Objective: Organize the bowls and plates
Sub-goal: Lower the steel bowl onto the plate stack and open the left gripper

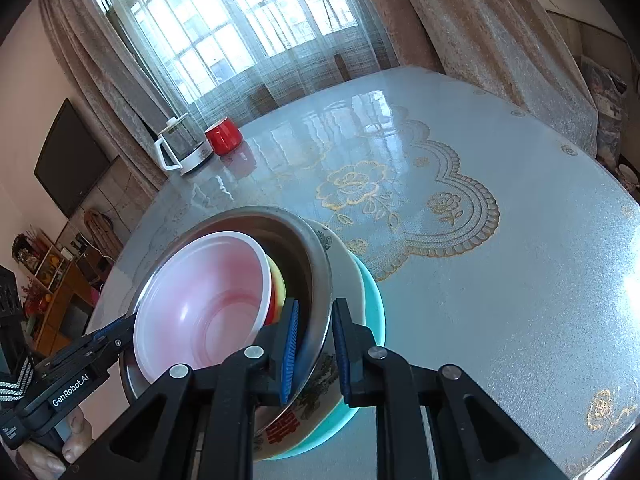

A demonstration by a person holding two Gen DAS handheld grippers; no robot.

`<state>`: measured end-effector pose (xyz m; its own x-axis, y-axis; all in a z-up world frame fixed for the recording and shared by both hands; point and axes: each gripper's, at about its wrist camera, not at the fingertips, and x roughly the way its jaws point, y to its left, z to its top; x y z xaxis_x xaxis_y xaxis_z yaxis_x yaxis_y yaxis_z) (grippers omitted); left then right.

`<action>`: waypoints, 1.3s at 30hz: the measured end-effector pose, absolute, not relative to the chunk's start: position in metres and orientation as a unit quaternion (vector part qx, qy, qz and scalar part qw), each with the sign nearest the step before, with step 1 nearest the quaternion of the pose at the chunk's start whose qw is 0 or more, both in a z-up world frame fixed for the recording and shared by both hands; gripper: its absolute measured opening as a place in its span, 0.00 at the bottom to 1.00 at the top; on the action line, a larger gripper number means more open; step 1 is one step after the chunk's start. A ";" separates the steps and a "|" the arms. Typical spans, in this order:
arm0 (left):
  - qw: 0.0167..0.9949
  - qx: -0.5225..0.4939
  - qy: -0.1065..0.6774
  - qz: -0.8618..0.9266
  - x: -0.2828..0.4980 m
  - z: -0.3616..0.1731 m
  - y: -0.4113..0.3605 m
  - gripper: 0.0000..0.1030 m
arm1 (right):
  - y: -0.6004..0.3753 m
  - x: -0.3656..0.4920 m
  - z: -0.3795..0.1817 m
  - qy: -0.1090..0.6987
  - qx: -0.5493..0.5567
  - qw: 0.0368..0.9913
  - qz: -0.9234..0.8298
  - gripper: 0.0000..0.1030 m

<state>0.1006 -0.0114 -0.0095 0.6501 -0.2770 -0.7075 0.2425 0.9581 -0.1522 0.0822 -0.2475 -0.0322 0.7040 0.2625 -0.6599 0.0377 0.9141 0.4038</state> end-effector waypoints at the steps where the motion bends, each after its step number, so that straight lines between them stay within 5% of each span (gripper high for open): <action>1: 0.908 -0.022 0.393 -0.142 0.100 -0.010 -0.011 0.19 | -0.249 0.082 -0.032 0.380 0.203 0.900 0.061 0.19; 39: 0.929 -0.012 0.351 -0.115 0.077 -0.001 -0.007 0.22 | -0.248 0.054 -0.024 0.361 0.215 0.906 0.048 0.22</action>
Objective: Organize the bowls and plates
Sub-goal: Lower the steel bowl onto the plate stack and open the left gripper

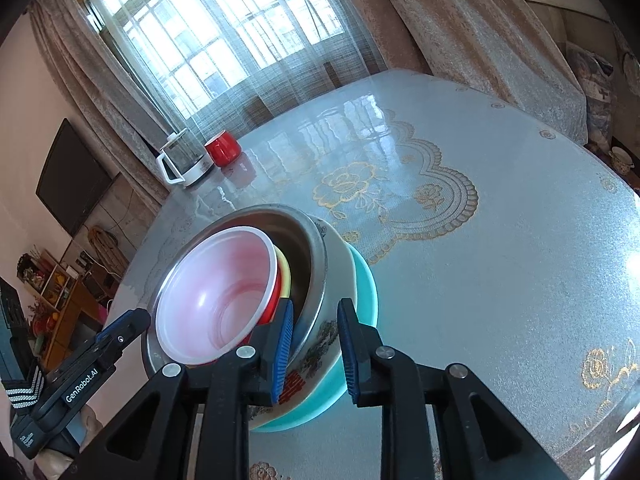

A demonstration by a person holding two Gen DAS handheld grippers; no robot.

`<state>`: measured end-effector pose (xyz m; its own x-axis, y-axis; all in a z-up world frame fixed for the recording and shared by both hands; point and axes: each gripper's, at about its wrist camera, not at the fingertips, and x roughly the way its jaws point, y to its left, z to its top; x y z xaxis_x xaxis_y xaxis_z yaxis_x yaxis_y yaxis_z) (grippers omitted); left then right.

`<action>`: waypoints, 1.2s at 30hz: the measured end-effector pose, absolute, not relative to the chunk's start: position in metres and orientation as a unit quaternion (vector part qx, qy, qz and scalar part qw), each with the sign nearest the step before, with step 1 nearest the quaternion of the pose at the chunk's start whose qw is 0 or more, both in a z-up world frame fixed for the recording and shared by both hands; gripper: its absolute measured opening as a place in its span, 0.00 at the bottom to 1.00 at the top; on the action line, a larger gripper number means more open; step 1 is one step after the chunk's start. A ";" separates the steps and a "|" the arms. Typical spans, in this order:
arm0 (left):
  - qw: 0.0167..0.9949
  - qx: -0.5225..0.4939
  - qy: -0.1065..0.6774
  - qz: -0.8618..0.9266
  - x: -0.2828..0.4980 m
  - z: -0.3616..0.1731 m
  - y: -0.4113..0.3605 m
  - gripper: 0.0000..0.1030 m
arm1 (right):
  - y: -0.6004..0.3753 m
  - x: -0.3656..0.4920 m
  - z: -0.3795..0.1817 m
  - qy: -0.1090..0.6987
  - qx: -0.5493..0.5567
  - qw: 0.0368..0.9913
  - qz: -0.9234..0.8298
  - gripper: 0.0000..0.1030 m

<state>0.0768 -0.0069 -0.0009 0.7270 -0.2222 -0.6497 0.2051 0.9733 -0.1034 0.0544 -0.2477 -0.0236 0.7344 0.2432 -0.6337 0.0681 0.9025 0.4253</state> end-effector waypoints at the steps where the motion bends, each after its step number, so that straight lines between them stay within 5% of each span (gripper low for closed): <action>1: 0.929 -0.012 0.352 -0.115 0.077 -0.001 -0.007 0.22 | -0.247 0.054 -0.024 0.360 0.216 0.906 0.048 0.22; 28: 0.924 -0.005 0.359 -0.131 0.072 -0.006 -0.018 0.22 | -0.243 0.051 -0.017 0.357 0.201 0.911 0.049 0.19; 36: 0.928 -0.014 0.354 -0.117 0.068 -0.005 -0.012 0.29 | -0.248 0.045 -0.014 0.352 0.200 0.914 0.028 0.21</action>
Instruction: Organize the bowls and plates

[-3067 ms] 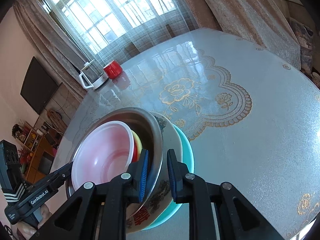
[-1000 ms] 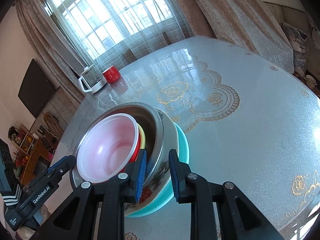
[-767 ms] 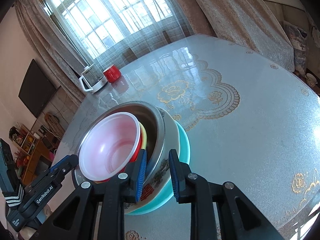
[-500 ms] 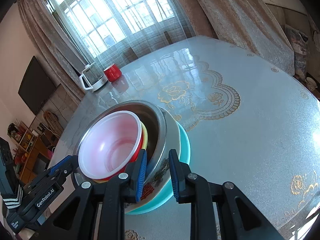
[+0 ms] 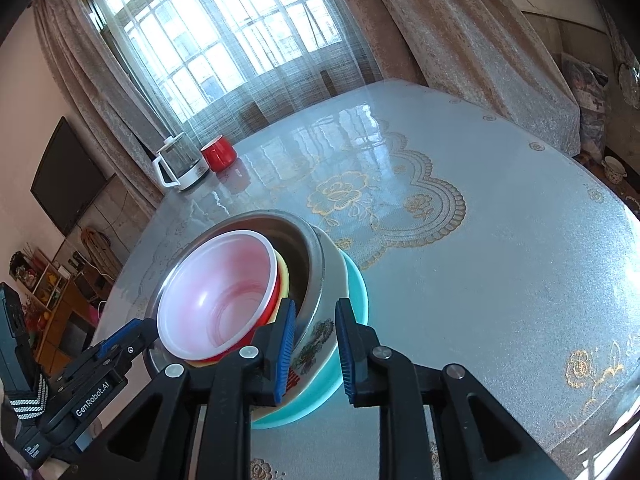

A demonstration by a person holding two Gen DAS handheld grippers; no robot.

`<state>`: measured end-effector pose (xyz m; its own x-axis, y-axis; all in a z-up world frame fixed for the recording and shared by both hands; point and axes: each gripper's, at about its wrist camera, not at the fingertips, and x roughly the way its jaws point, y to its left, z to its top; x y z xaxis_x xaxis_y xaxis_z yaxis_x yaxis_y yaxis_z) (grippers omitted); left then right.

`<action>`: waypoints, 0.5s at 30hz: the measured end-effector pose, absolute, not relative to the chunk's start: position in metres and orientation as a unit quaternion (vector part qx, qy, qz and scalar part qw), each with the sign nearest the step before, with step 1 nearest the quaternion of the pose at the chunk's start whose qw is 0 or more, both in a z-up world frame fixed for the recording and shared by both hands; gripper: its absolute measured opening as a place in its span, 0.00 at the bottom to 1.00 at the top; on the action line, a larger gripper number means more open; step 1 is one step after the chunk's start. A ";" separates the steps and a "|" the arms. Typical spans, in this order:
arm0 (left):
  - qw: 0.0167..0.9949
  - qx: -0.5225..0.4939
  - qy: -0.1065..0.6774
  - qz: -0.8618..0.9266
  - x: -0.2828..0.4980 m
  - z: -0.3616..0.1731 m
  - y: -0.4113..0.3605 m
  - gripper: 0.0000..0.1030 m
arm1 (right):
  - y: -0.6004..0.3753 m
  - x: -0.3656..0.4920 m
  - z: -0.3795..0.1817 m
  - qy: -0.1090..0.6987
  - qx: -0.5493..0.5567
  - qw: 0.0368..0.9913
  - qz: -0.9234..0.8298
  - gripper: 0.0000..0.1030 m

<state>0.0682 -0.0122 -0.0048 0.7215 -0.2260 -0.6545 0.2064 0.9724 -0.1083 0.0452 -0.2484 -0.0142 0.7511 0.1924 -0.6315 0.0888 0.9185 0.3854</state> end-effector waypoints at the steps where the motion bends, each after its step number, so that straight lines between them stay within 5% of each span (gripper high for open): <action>1: 0.930 -0.014 0.351 -0.113 0.066 -0.004 -0.011 0.30 | -0.248 0.044 -0.013 0.349 0.197 0.916 0.024 0.21; 15: 0.952 -0.013 0.299 -0.062 0.018 0.010 0.001 0.50 | -0.211 0.011 0.003 0.291 0.089 0.950 -0.069 0.36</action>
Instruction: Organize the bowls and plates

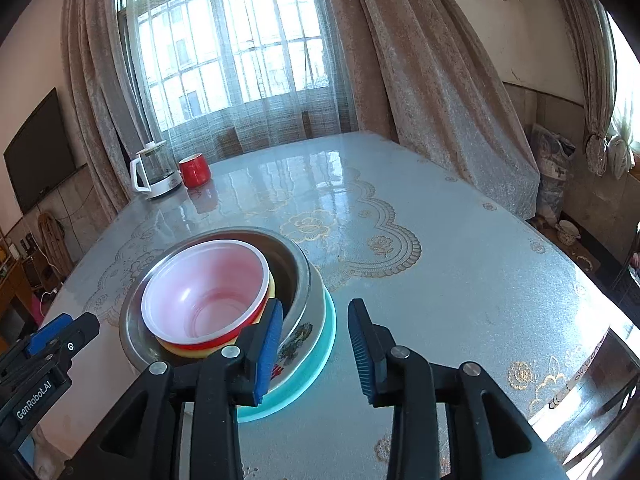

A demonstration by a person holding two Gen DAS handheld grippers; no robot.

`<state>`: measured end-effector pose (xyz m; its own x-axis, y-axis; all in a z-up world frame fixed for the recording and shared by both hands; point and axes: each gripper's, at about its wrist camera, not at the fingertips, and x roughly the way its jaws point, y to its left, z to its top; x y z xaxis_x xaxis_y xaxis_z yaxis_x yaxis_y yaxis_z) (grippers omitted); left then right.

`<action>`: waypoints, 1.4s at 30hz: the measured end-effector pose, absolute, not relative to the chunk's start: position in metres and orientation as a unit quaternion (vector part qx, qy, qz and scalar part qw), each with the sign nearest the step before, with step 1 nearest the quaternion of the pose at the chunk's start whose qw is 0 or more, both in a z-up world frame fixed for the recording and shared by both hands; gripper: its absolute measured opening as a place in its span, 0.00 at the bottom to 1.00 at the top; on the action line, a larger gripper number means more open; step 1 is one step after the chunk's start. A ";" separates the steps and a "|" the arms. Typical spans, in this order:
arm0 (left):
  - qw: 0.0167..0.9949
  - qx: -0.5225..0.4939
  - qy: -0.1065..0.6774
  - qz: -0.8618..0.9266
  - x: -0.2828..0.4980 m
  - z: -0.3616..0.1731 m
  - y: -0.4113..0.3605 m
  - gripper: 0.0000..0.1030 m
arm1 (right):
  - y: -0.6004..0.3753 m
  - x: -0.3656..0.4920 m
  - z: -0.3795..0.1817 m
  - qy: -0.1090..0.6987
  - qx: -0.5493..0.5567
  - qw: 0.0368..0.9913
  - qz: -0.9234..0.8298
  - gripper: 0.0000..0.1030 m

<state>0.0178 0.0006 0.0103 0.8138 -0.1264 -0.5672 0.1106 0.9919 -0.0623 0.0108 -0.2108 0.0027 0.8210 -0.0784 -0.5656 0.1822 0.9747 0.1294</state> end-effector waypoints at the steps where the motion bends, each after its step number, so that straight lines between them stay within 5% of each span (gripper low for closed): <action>1: 0.953 -0.010 0.296 -0.059 0.014 0.010 0.000 0.53 | -0.209 0.008 0.002 0.288 0.086 0.951 -0.076 0.36; 20: 0.959 0.009 0.278 -0.061 -0.015 0.007 -0.014 0.69 | -0.182 -0.015 -0.006 0.279 0.059 0.955 -0.084 0.38; 42: 0.955 0.012 0.290 -0.056 -0.011 0.003 -0.018 0.77 | -0.179 -0.009 -0.018 0.295 0.060 0.950 -0.087 0.38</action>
